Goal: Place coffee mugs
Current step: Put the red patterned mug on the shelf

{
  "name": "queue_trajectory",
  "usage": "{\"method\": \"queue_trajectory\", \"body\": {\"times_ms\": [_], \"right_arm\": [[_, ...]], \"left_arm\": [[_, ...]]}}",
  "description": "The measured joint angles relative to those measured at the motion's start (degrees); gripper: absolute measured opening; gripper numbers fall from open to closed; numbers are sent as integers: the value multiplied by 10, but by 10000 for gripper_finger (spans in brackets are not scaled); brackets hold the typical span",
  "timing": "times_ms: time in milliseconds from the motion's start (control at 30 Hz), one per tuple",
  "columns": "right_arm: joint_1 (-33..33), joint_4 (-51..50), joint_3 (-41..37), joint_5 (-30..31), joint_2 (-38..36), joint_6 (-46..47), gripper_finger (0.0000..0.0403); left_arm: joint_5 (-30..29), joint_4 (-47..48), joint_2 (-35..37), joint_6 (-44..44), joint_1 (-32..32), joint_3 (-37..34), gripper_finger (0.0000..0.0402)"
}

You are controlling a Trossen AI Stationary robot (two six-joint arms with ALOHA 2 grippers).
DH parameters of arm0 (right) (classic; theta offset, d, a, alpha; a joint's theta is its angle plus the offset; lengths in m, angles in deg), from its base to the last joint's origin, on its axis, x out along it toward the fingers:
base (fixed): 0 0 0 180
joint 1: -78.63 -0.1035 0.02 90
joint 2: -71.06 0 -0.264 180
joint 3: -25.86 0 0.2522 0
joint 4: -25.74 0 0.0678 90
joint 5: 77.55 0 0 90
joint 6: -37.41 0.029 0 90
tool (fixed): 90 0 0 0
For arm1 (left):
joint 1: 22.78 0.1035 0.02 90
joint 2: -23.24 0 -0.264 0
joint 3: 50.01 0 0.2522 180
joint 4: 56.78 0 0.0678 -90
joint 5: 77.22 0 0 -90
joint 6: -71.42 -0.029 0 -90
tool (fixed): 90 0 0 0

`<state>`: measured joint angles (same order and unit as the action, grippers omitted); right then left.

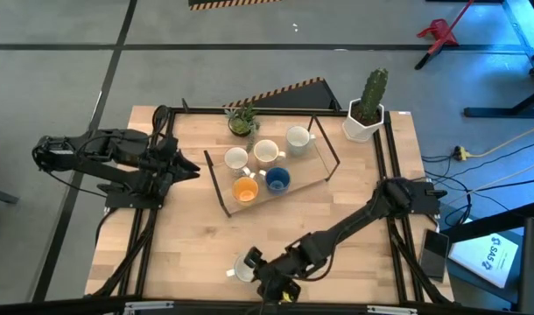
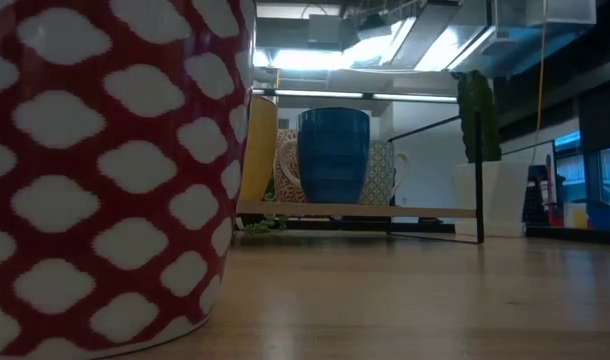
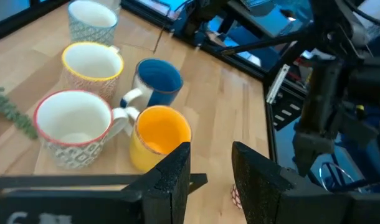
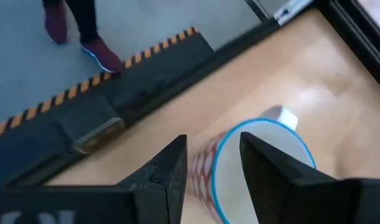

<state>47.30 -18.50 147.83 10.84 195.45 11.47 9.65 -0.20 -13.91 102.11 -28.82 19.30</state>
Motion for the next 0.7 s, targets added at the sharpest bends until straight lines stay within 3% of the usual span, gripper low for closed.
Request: {"method": "queue_trajectory", "body": {"times_ms": [567, 700], "right_arm": [[12, -38, 0, 16, 47, -20, 132], [15, -66, 0, 21, 49, -16, 101]], "left_arm": [[-21, 20, 0, 7, 0, 0, 112], [-21, 20, 0, 7, 0, 0, 112]]}}
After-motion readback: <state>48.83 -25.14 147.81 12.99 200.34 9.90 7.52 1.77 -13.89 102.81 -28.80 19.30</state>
